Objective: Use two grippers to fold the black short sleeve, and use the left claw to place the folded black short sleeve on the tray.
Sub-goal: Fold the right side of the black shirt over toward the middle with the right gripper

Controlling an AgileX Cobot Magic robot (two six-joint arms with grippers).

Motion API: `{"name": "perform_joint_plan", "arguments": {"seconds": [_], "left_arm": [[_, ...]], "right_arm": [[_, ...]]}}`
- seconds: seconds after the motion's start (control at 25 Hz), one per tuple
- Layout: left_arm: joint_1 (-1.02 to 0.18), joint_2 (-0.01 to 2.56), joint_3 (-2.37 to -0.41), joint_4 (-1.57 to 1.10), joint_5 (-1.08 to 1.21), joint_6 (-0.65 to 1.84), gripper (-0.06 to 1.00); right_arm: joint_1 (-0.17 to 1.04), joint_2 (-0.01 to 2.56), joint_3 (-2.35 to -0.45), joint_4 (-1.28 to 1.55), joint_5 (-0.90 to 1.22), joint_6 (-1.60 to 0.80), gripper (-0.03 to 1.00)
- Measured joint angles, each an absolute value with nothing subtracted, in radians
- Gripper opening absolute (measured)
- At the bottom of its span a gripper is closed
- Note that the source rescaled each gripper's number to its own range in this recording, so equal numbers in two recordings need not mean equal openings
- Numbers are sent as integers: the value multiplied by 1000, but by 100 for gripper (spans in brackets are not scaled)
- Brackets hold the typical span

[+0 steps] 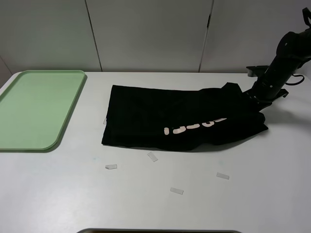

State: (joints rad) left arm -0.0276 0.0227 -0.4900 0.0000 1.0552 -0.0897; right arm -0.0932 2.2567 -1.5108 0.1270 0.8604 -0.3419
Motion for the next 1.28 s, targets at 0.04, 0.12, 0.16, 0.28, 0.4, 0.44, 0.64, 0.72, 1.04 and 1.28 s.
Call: {"name": "perform_joint_plan", "arguments": {"seconds": [0.04, 0.12, 0.16, 0.28, 0.4, 0.44, 0.64, 0.72, 1.04, 1.28], "left_arm": [[-28, 23, -490, 0, 1055, -90, 100], [-28, 23, -490, 0, 1055, -90, 100], [-28, 23, -490, 0, 1056, -90, 100], [-28, 23, -490, 0, 1057, -90, 100], [-28, 23, -490, 0, 1057, -90, 100], [-28, 23, -490, 0, 1057, -90, 100], [-28, 23, -490, 0, 1057, -90, 100], [-28, 23, -490, 0, 1057, -90, 100], [-28, 23, -490, 0, 1057, -90, 100], [-28, 23, -490, 0, 1057, -90, 100]], "right_arm": [[-93, 2251, -1511, 126, 859, -342, 0], [-93, 2238, -1504, 113, 852, -342, 0], [-93, 2227, -1502, 102, 850, -342, 0], [-93, 2176, -1497, 75, 851, -342, 0], [-93, 2112, -1497, 50, 855, -342, 0], [-93, 2097, -1497, 41, 857, -342, 0], [-93, 2040, -1497, 0, 885, -335, 0], [-93, 2023, -1497, -21, 903, -334, 0], [-93, 1978, -1542, -110, 958, -293, 0], [-93, 1952, -1560, -125, 996, -269, 0]]}}
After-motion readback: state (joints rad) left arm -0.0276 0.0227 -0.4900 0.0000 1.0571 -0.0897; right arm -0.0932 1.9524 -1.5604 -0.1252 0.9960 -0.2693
